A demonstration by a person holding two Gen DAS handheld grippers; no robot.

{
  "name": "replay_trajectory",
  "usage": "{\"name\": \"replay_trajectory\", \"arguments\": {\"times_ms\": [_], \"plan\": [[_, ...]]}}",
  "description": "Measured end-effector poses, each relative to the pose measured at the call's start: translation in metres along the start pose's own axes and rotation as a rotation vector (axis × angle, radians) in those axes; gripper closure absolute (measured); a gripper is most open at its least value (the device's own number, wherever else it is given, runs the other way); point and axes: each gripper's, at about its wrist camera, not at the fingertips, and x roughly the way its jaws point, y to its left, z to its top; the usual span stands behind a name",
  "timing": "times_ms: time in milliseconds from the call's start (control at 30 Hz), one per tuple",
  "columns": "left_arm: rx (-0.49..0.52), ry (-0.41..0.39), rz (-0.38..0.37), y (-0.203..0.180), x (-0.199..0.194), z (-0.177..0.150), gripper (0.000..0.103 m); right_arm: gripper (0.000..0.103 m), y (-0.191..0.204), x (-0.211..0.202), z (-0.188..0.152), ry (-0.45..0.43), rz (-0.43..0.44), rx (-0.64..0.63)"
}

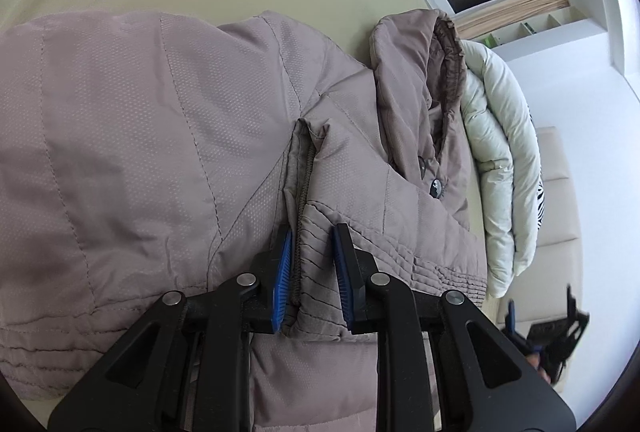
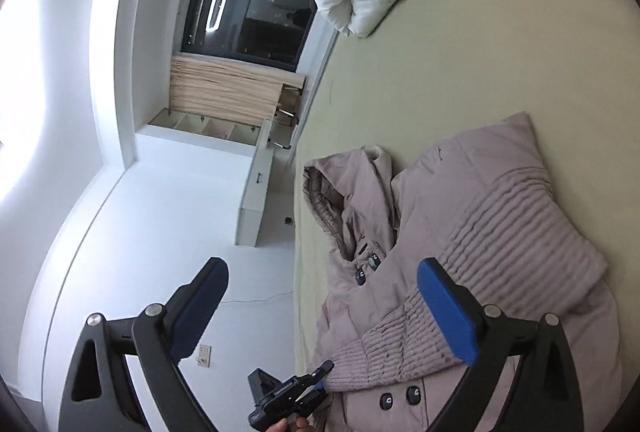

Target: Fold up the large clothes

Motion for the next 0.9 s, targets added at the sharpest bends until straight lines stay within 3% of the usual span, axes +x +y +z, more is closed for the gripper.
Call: {"name": "replay_trajectory", "arguments": {"times_ms": [100,133,200,233,267,300,367,433,500,633,767,900], "plan": [[-0.01,0.01,-0.031,0.006,0.001,0.003,0.082,0.007,-0.048,0.032,0.014,0.0,-0.207,0.051],[-0.015,0.015,-0.045,0.008,0.001,0.004,0.082,0.016,-0.073,0.036,0.012,0.007,-0.236,0.113],[-0.015,0.023,-0.065,0.012,-0.004,0.006,0.077,0.034,-0.099,0.03,0.01,-0.009,-0.216,0.161],[-0.011,0.018,-0.056,0.013,-0.008,0.006,0.075,0.034,-0.101,0.024,0.01,-0.017,-0.189,0.166],[-0.004,0.002,-0.041,0.014,-0.017,0.007,0.068,0.034,-0.099,0.021,0.01,-0.022,-0.172,0.164],[0.001,-0.021,-0.023,0.016,-0.027,0.007,0.046,0.034,-0.097,0.016,0.01,-0.021,-0.169,0.152],[0.005,-0.104,-0.013,0.021,-0.06,0.004,0.03,0.032,-0.087,0.007,0.007,-0.024,-0.196,0.118],[0.015,-0.155,-0.023,0.028,-0.091,-0.004,0.03,0.013,-0.071,-0.007,0.001,-0.053,-0.225,0.09],[0.002,-0.195,-0.019,0.042,-0.126,-0.019,0.03,0.002,-0.054,-0.018,-0.014,-0.081,-0.223,0.069],[-0.082,-0.324,-0.026,0.089,-0.196,-0.064,0.03,0.001,-0.018,-0.032,-0.058,-0.01,-0.2,-0.024],[-0.319,-0.456,-0.052,0.169,-0.259,-0.128,0.03,0.001,0.001,-0.044,-0.121,0.093,-0.152,-0.056],[-0.496,-0.52,-0.067,0.229,-0.29,-0.182,0.03,0.001,0.006,-0.05,-0.177,0.166,-0.127,-0.048]]}}
